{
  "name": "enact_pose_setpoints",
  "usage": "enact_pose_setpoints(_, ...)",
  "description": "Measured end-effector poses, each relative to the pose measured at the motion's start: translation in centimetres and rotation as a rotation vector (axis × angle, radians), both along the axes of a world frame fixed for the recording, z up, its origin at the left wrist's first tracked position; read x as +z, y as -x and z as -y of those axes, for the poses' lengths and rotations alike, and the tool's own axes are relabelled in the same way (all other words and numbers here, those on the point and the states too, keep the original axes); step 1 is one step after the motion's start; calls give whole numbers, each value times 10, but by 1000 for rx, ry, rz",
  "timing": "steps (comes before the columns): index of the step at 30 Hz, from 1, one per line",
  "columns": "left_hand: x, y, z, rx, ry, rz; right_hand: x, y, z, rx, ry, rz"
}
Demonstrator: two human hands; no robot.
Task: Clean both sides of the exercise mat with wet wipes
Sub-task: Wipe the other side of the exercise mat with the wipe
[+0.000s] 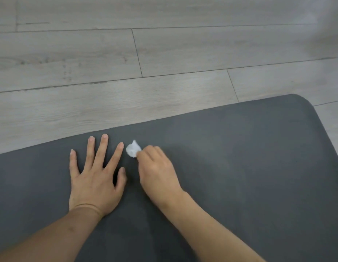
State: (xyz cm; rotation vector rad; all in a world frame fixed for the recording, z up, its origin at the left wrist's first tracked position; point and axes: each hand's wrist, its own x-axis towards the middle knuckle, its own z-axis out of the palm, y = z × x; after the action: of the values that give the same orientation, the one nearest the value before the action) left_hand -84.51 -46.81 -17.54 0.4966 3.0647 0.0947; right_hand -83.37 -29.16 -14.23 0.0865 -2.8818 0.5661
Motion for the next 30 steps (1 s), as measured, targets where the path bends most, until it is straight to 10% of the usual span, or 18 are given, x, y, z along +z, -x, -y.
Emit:
enact_pose_setpoints(2, 1, 0, -1, 2, -1, -10, -2, 1, -33, 73, -37, -1)
enact_pose_setpoints(9, 3, 0, -1, 12, 25, -10, 13, 12, -159, -699, -67, -38)
enact_pose_setpoints(16, 3, 1, -1, 11, 18, 4, -3, -19, -25, 27, -62, 3)
enact_pose_setpoints(23, 3, 1, -2, 17, 19, 1, 15, -14, -181, -740, -107, -1)
enact_pose_setpoints(30, 5, 1, -2, 9, 12, 4, -6, -37, -15, -11, 19, 27)
